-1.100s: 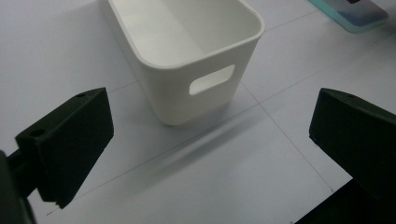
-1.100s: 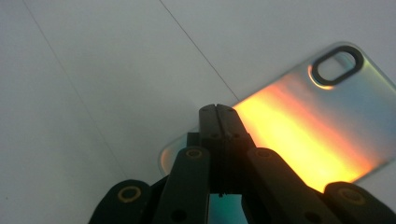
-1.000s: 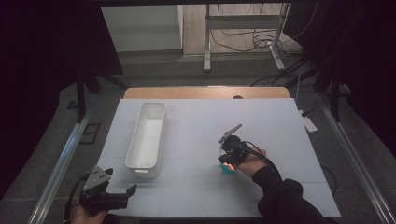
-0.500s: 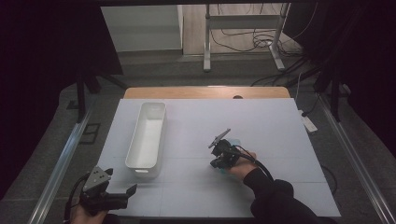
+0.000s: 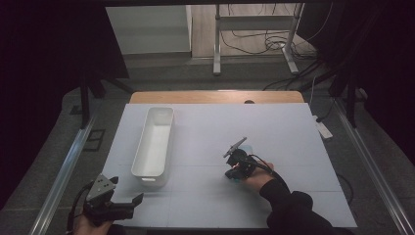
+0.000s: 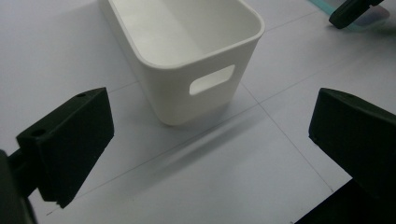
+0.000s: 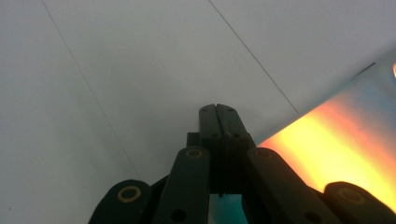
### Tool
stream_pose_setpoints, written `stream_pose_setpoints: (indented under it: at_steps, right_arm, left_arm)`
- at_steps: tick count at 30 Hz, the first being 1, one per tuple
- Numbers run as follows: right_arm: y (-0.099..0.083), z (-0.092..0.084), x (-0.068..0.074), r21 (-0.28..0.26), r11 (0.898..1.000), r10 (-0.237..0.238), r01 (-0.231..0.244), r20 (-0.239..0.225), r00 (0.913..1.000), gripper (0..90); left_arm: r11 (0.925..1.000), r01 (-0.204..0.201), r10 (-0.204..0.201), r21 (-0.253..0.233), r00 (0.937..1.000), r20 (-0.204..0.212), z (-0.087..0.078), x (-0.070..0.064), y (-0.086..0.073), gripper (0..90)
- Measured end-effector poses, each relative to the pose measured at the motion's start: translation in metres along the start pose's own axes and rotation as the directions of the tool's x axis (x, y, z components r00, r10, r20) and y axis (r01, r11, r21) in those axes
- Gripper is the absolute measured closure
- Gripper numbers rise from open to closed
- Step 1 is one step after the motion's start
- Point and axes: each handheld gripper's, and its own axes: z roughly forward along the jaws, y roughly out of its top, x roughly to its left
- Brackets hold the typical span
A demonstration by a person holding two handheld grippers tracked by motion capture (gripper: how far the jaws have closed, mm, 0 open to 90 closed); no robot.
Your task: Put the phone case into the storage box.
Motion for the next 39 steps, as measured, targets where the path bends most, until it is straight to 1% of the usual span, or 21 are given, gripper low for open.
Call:
stream_pose_setpoints:
  at_steps: [2,7,8,18,29,34,36,39]
  right_arm:
    - [-0.004,-0.002,-0.002,0.000,1.000,0.014,-0.014,-0.004,0.9999,89.3]
    - [-0.011,-0.006,-0.007,-0.002,1.000,0.029,-0.029,-0.003,0.9996,89.3]
    - [-0.012,-0.008,-0.008,-0.002,0.999,0.039,-0.039,-0.005,0.9992,89.3]
    - [-0.026,-0.016,-0.021,-0.008,0.997,0.073,-0.073,0.001,0.9973,89.3]
    - [-0.036,-0.023,-0.033,-0.009,0.995,0.100,-0.100,0.024,0.9947,89.3]
    - [-0.040,-0.027,-0.039,-0.008,0.993,0.119,-0.119,0.040,0.9920,89.3]
    - [-0.041,-0.028,-0.042,-0.009,0.992,0.126,-0.126,0.040,0.9912,89.3]
    - [-0.042,-0.028,-0.042,-0.010,0.992,0.127,-0.126,0.042,0.9910,89.3]
  left_arm:
    - [1.0000,-0.001,0.001,0.000,1.0000,-0.001,0.000,0.000,0.000,0.5]
    - [1.0000,0.001,-0.001,-0.001,1.0000,-0.001,0.000,0.000,0.000,0.6]
    - [1.0000,0.001,-0.001,-0.001,1.0000,-0.001,0.000,0.000,0.000,0.6]
    - [1.0000,0.000,0.000,-0.006,1.0000,-0.002,0.000,0.000,0.000,0.7]
    - [1.0000,0.004,-0.004,-0.008,1.0000,-0.002,0.000,0.000,0.000,0.8]
    - [1.0000,0.004,-0.004,-0.008,1.0000,-0.003,0.000,0.000,0.000,0.8]
    - [1.0000,0.004,-0.004,-0.007,1.0000,-0.003,0.000,0.000,0.000,0.8]
    - [1.0000,0.004,-0.004,-0.007,1.0000,-0.003,0.000,0.000,0.000,0.9]
